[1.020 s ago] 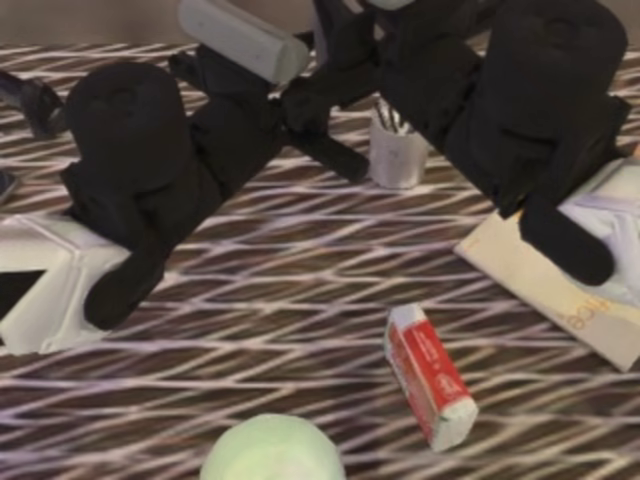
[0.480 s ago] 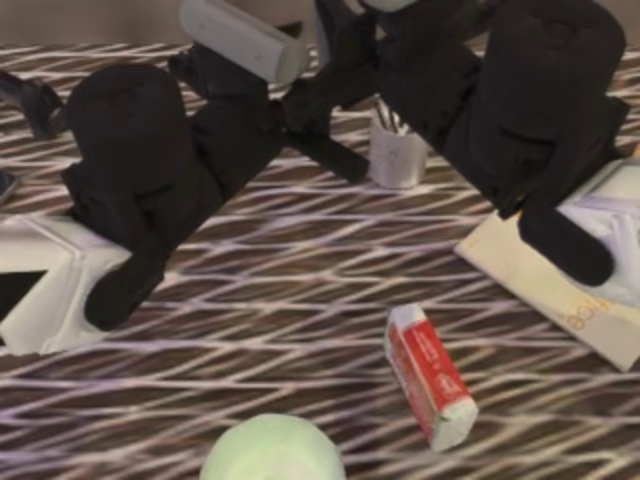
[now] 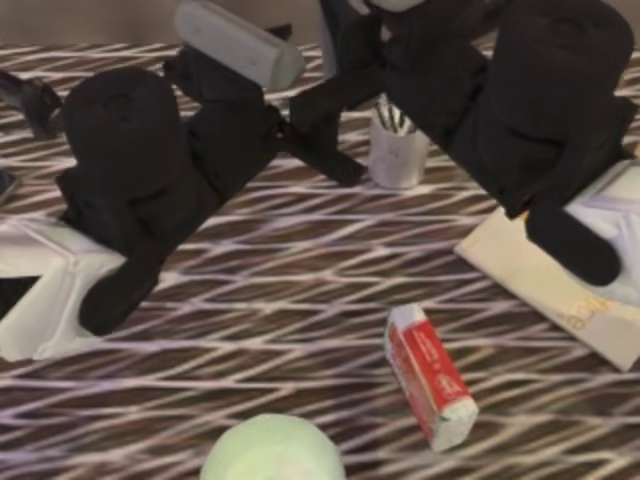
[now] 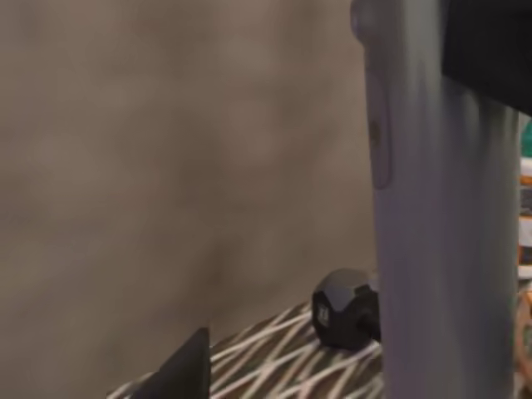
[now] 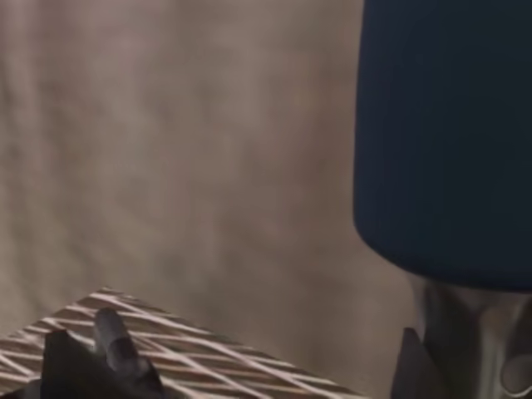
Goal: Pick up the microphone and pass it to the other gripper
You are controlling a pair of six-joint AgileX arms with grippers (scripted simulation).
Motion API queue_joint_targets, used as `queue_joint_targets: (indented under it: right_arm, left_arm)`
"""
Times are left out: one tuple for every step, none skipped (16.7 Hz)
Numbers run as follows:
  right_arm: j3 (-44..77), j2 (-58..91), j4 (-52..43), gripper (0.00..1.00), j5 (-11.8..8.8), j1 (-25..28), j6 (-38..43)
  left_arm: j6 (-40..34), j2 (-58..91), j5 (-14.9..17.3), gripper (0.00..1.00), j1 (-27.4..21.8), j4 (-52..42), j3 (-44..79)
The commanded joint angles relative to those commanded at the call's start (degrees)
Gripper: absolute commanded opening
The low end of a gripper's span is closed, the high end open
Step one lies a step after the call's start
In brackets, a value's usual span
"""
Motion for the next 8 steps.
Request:
queue_joint_targets:
  right_arm:
    - [-0.67,-0.62,-0.05,0.0,-0.68,-0.54,0.02]
    - [-1.48,-1.44,-0.08,0.0,-1.57,-1.18,0.05]
    - [-2.39,-2.41,-0.08,0.0,-2.59,-1.96,0.09]
    - [-3.31,-3.44,-0.05,0.0,-3.64,-2.85,0.14]
    - [-4.29,-4.53,-0.02,0.0,-4.71,-3.84,0.19]
    - [-5.1,-5.39,0.0,0.0,-5.52,-4.68,0.23]
    - [-5.73,-6.02,-0.01,0.0,-6.08,-5.34,0.25]
    - [-6.12,-6.38,-0.02,0.0,-6.37,-5.73,0.26]
  left_arm:
    - [0.03,-1.37,0.14,1.0,0.31,-0.25,-1.32]
    - [0.05,-3.35,0.29,1.0,0.73,-0.57,-3.07]
    - [0.05,-5.92,0.49,1.0,1.2,-0.93,-5.08]
    - [0.02,-8.78,0.72,1.0,1.65,-1.3,-7.19]
    - [-0.03,-11.33,0.97,1.0,2.07,-1.63,-9.28]
    - [-0.07,-13.3,1.2,1.0,2.44,-1.88,-11.11]
    - [-0.09,-14.64,1.38,1.0,2.71,-2.04,-12.41]
    - [-0.1,-15.38,1.49,1.0,2.86,-2.11,-13.11]
